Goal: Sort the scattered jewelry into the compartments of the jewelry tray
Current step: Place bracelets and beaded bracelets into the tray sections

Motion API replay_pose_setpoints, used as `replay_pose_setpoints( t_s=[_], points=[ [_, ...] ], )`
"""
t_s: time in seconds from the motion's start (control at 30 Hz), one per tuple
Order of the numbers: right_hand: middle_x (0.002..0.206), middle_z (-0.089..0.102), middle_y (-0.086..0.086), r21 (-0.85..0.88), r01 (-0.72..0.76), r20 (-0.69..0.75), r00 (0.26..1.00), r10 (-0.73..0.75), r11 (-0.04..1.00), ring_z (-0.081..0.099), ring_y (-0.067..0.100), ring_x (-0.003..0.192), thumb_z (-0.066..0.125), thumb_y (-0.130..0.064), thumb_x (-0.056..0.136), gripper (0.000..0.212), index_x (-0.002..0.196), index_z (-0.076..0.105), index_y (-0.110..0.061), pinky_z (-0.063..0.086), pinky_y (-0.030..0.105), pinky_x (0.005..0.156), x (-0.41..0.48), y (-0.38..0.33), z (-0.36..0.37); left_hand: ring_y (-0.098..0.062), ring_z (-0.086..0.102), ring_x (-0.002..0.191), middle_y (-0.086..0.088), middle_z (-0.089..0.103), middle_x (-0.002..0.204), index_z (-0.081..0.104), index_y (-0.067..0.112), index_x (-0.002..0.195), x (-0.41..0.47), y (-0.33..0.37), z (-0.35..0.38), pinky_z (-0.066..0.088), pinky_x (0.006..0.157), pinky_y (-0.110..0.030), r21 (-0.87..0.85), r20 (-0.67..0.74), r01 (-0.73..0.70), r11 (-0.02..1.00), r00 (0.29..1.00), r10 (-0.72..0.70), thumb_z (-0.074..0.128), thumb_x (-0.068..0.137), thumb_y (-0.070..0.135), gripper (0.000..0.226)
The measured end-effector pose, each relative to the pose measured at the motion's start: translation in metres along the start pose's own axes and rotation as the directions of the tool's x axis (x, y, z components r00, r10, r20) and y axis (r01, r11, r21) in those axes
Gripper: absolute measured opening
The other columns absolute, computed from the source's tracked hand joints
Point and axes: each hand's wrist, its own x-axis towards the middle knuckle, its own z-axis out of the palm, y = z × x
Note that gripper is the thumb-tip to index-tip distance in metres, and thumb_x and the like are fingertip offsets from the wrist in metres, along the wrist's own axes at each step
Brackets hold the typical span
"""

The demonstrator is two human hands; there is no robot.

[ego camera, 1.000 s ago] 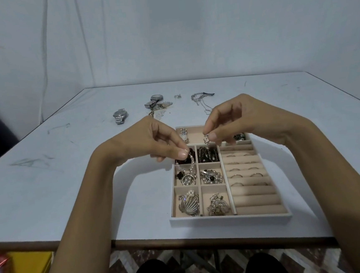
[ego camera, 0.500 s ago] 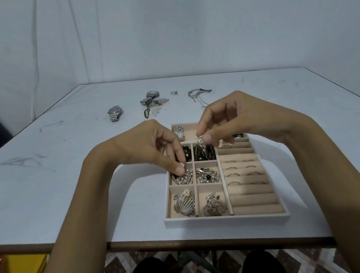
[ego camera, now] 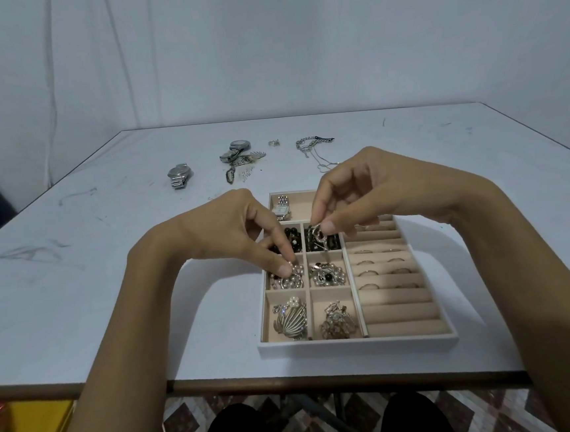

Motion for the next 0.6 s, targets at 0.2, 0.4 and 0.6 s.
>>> replay_pose_setpoints(
  t_s=[0.2, 0.4, 0.6],
  points=[
    [0.067, 0.067, 0.002, -0.022, -0.048, 0.033, 0.998, 0.049, 0.999, 0.055, 0.018, 0.063, 0.077, -0.01, 0.076, 0.013, 0.088, 0.073, -0.008, 0.035, 0.038, 0.066, -0.001, 0.001, 0.0, -0.017, 0.038, 0.052, -0.002, 0.049, 0.048, 0.079, 0.02, 0.082, -0.002, 0.001, 0.0, 0.036, 0.061, -0.028, -0.081, 0.03, 0.03, 0.996, 0.999, -0.028, 0.084, 0.067, 0.036, 0.023],
    [0.08, 0.069, 0.021, -0.02, -0.054, 0.065, 0.996, 0.055, 0.998, 0.055, 0.027, 0.067, 0.077, -0.009, 0.076, 0.013, 0.089, 0.073, -0.006, 0.034, 0.041, 0.069, 0.0, 0.0, 0.001, -0.012, 0.037, 0.05, 0.004, 0.037, 0.051, 0.076, 0.013, 0.092, -0.003, 0.002, -0.001, 0.039, 0.06, -0.02, -0.11, 0.013, 0.063, 0.992, 0.998, -0.062, 0.081, 0.07, 0.014, 0.023],
    [0.078, 0.072, 0.019, -0.028, -0.053, 0.099, 0.994, 0.055, 0.998, 0.055, 0.027, 0.067, 0.076, -0.007, 0.077, 0.013, 0.089, 0.072, -0.002, 0.042, 0.031, 0.063, 0.0, 0.003, 0.0, -0.005, 0.056, 0.067, 0.005, 0.064, 0.073, 0.073, 0.024, 0.099, 0.002, -0.014, -0.009, 0.041, 0.064, -0.01, 0.025, -0.295, 0.096, 0.995, 0.952, -0.084, 0.07, 0.084, 0.025, 0.015]
  ],
)
